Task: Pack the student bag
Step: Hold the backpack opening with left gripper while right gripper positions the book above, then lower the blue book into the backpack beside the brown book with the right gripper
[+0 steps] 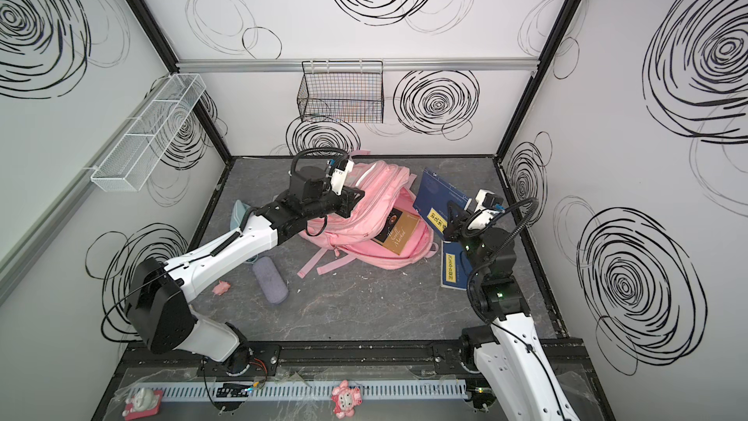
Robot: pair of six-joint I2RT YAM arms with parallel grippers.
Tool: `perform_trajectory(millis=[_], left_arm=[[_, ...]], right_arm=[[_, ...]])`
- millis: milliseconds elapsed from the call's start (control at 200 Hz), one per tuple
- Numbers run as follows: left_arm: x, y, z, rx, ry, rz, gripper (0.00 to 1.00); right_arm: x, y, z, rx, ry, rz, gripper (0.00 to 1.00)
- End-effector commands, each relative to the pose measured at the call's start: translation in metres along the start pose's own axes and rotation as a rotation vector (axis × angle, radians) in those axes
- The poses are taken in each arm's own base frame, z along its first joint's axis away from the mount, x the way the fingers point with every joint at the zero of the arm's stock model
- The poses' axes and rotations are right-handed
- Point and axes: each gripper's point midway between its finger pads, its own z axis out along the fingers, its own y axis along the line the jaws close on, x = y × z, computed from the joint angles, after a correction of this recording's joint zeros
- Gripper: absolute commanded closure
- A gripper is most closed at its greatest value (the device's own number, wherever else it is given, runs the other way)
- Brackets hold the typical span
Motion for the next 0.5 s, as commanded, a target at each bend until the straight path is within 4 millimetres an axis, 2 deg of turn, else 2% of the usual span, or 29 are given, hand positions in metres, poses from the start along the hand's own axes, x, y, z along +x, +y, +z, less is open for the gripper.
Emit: perform_trajectory(millis=[0,220,340,495], left_arm=[[-0.071,-0.031,-0.035,0.151,-0.24,0.008,1.0],[-0.072,-0.041,-0.042,0.27,-0.25,0.016,1.0],[-0.071,-0.038,-0.045,0.302,-0.274,-0.017,1.0],[-0.059,-0.033,-0.049,0.326,-0.267,-0.039,1.0]], right_arm=[[-0.025,0.018,-0.003,-0.06,-0.056,0.024,1.0],[-0.009,0.019,0.004,-0.09,-0.012,0.049,1.0],[-0.001,0.018,0.007,-0.101,0.004,0.079,1.0],[0.011,0.015,0.014,-0.097,0.037,0.106,1.0]])
